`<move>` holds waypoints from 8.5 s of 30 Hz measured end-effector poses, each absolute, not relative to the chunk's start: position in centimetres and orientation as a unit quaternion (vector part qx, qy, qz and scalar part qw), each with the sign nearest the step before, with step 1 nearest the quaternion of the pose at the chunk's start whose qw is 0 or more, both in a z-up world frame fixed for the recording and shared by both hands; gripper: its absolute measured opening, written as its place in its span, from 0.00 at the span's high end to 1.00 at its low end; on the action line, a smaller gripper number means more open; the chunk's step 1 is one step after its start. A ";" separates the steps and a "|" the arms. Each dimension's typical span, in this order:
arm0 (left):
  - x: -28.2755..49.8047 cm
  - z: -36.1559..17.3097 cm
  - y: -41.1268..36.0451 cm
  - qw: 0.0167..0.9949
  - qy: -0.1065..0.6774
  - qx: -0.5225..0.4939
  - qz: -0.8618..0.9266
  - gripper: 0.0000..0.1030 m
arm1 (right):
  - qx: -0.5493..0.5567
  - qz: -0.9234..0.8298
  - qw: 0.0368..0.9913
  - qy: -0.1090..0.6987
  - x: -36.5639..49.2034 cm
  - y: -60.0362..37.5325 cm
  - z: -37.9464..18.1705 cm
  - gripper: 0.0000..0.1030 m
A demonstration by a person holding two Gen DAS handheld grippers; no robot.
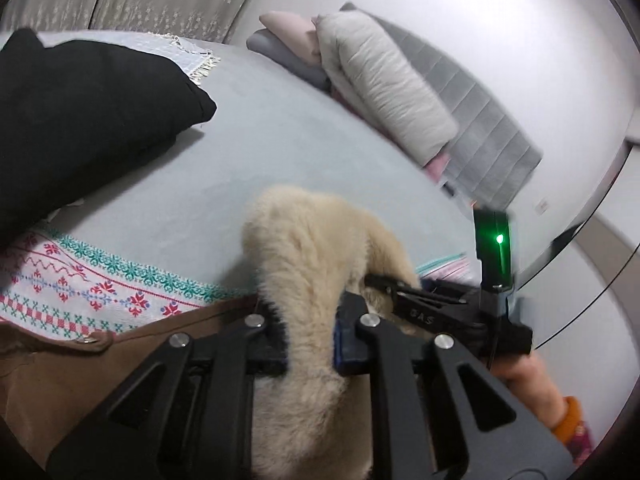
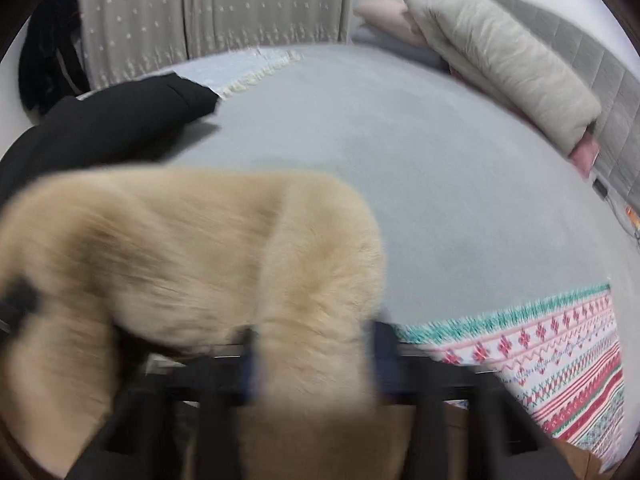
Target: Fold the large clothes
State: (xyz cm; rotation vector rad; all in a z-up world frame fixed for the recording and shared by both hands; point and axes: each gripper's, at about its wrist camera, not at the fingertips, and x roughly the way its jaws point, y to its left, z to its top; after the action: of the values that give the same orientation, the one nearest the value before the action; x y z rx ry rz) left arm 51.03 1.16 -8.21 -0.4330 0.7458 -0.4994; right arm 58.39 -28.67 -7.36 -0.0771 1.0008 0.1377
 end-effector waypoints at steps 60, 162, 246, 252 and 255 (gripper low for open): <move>51.5 -9.7 1.1 0.898 0.335 -0.185 -0.218 0.48 | 0.395 0.200 0.744 0.500 58.1 -43.5 -11.1 0.46; 20.1 -5.8 20.5 0.870 0.468 -0.049 -0.148 0.32 | 0.019 0.035 0.860 0.509 11.0 -35.6 2.5 0.19; 20.0 -19.8 37.3 0.776 0.411 -0.475 0.044 0.13 | 0.083 0.039 0.838 0.538 16.4 -33.2 -6.2 0.22; 20.6 -22.6 39.0 0.748 0.362 -0.556 0.024 0.13 | 0.076 0.040 0.843 0.532 16.7 -32.5 -6.2 0.21; 22.0 -24.6 38.5 0.730 0.345 -0.589 0.011 0.13 | 0.068 0.037 0.843 0.532 16.6 -32.1 -6.4 0.20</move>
State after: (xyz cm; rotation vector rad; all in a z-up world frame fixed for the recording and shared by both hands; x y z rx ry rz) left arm 22.01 38.51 -24.58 -1.2978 0.7598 0.0242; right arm 16.61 -32.06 -6.36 0.1443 1.1236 0.0775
